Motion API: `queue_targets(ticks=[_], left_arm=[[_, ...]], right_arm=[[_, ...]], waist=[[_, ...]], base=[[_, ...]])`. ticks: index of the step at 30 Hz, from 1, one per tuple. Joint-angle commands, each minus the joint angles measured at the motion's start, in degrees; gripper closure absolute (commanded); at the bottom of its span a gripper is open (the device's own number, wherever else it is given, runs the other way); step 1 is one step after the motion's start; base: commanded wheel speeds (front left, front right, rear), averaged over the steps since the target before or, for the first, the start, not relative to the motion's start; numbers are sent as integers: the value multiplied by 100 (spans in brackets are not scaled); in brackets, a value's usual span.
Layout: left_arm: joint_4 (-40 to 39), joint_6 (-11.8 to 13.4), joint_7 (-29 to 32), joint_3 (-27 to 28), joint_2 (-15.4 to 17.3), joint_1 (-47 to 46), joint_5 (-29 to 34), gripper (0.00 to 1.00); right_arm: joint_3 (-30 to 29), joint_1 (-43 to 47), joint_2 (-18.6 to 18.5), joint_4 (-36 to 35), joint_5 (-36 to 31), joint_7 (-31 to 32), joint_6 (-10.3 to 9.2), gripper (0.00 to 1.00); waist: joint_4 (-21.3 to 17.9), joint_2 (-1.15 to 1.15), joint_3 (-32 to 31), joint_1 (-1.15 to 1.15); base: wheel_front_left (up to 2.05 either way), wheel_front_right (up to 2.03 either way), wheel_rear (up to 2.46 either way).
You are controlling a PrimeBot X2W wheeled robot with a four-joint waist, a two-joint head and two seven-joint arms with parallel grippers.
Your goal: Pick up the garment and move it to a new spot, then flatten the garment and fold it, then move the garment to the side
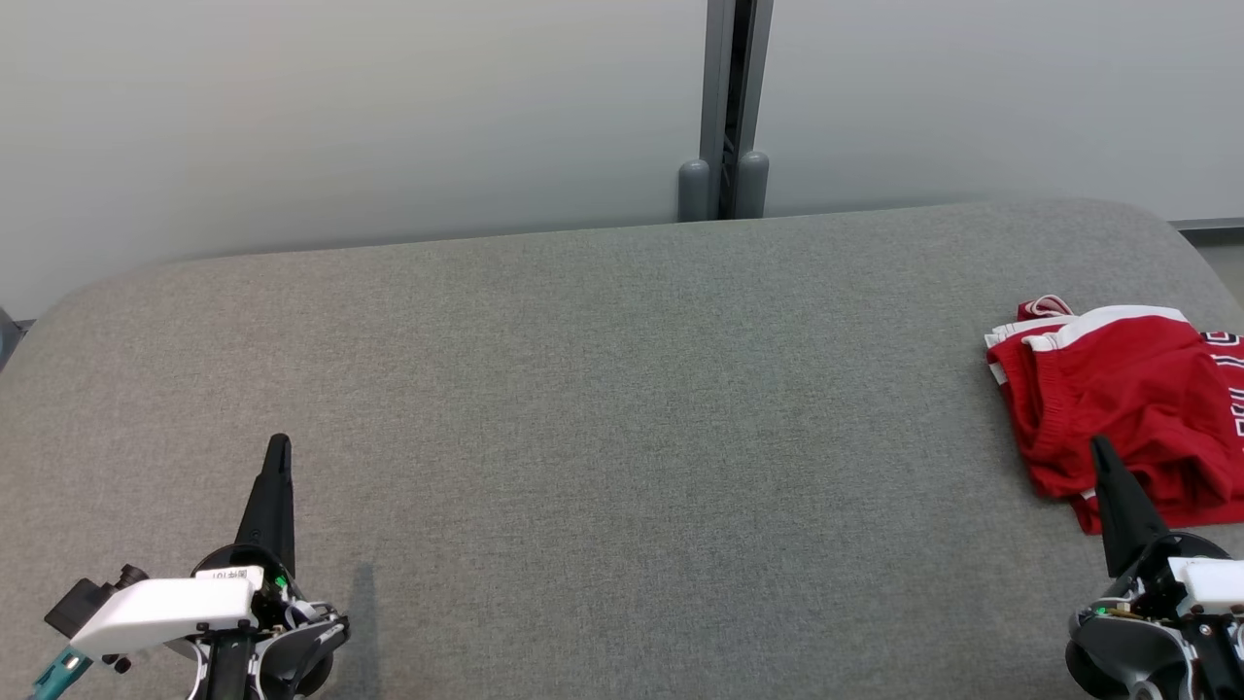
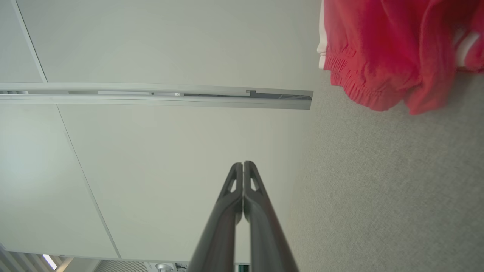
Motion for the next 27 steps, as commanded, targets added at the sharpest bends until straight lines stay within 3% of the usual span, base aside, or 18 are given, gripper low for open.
queue_targets(ticks=[1, 27], left_arm=[[3, -30, 15, 31, 16, -77, -1, 100], [2, -30, 26, 41, 10, -78, 10, 100]], right_arm=[[-10, -40, -17, -2, 31, 20, 0, 100], [-13, -40, -16, -2, 27, 22, 0, 100]], waist=[[0, 0, 0, 0], [0, 0, 0, 0]], base=[[0, 0, 0], [0, 0, 0]])
